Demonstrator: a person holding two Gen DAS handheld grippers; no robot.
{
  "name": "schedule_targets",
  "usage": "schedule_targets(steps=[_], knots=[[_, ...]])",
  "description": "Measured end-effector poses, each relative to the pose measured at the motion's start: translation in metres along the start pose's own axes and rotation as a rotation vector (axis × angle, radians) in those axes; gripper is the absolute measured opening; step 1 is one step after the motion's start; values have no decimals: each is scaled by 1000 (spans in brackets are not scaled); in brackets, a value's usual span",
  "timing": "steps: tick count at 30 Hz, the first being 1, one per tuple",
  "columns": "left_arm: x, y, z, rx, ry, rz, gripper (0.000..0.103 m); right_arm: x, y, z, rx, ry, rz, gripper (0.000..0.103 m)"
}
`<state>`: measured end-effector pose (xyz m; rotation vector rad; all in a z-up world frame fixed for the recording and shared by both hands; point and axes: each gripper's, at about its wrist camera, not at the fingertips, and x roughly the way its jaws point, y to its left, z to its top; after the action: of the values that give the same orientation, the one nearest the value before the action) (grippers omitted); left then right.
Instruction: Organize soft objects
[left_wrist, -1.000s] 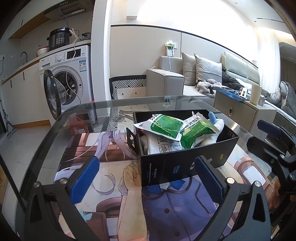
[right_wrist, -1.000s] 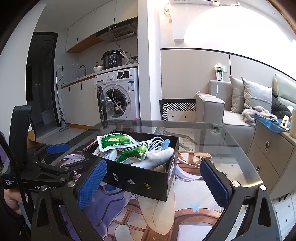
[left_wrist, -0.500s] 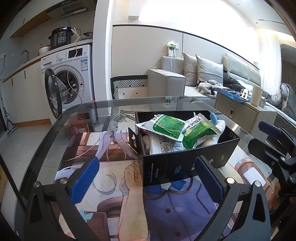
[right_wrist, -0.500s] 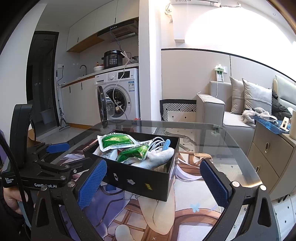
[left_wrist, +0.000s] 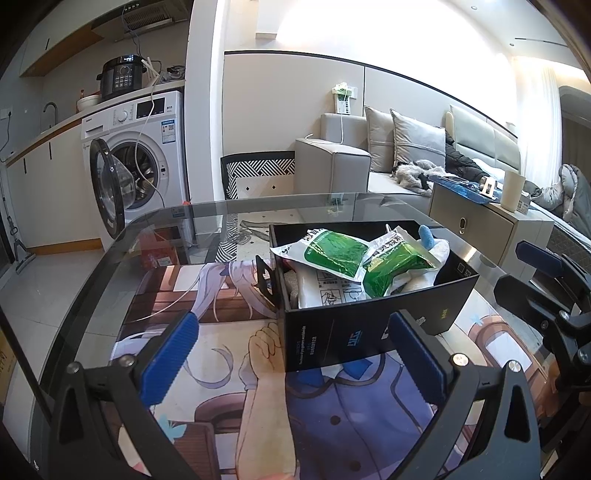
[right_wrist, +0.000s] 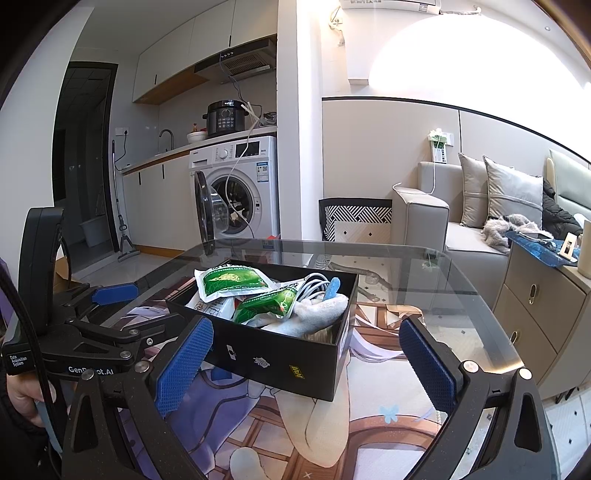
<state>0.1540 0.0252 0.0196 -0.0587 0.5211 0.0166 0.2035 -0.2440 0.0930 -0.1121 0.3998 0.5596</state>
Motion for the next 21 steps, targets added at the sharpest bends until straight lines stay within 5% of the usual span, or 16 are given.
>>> schedule_targets(steps=[21], knots=[[-3, 2, 3, 0, -10, 13, 103, 0, 1, 0, -5, 2, 2, 102]])
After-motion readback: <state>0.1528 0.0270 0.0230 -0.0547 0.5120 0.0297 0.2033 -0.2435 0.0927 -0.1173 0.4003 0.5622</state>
